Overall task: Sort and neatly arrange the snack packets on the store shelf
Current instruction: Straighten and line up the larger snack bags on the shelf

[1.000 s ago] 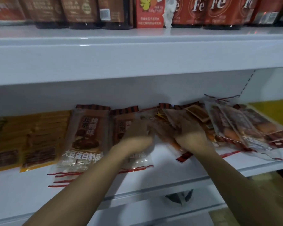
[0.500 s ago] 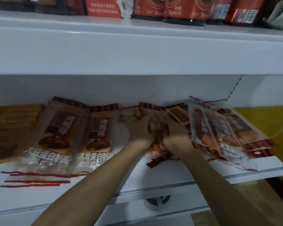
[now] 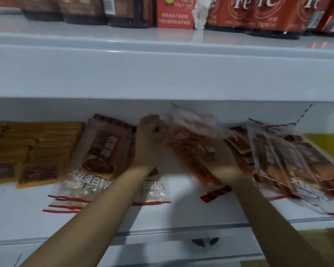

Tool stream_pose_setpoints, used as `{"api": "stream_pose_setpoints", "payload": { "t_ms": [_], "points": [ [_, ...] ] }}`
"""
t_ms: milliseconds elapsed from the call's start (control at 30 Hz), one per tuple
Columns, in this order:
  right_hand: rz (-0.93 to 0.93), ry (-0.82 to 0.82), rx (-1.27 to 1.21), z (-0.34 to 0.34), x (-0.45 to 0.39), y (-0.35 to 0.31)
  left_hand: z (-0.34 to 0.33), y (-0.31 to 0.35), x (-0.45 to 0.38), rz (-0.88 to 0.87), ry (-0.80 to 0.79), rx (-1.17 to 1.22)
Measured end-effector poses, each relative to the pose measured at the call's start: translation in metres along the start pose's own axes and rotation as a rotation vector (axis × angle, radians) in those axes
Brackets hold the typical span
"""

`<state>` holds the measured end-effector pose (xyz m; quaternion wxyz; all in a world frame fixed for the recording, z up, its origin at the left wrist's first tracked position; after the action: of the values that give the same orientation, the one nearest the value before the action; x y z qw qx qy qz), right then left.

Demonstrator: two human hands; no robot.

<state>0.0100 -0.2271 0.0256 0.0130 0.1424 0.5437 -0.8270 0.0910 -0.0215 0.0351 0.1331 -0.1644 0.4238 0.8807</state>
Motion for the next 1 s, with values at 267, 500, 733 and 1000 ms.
{"api": "stream_pose_setpoints", "payload": {
  "t_ms": [267,500,733,1000],
  "points": [
    [-0.063,0.197,-0.442,-0.03,-0.011,-0.02,0.044,0.009,-0.009,0.01,-0.047,0.347],
    [-0.173,0.172,-0.696,-0.053,0.001,-0.019,0.055,-0.021,0.002,0.034,-0.157,0.187],
    [0.306,0.503,0.017,-0.025,0.017,-0.075,0.072,-0.003,-0.012,-0.219,-0.428,-0.047],
    [0.518,-0.086,0.618,-0.088,-0.012,-0.131,0.065,0.028,-0.016,-0.438,-0.648,-0.224]
  ]
}}
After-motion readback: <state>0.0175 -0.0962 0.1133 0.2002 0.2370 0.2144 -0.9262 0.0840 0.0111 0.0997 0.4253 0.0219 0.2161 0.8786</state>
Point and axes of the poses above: each hand's wrist, its own x-axis away from the middle knuckle, its own z-axis out of the back of the hand, y = z × x, the point moved 8 cm from there along -x, towards the middle knuckle, and after that the axes turned 14 degrees about -x, right-handed, at the moved point
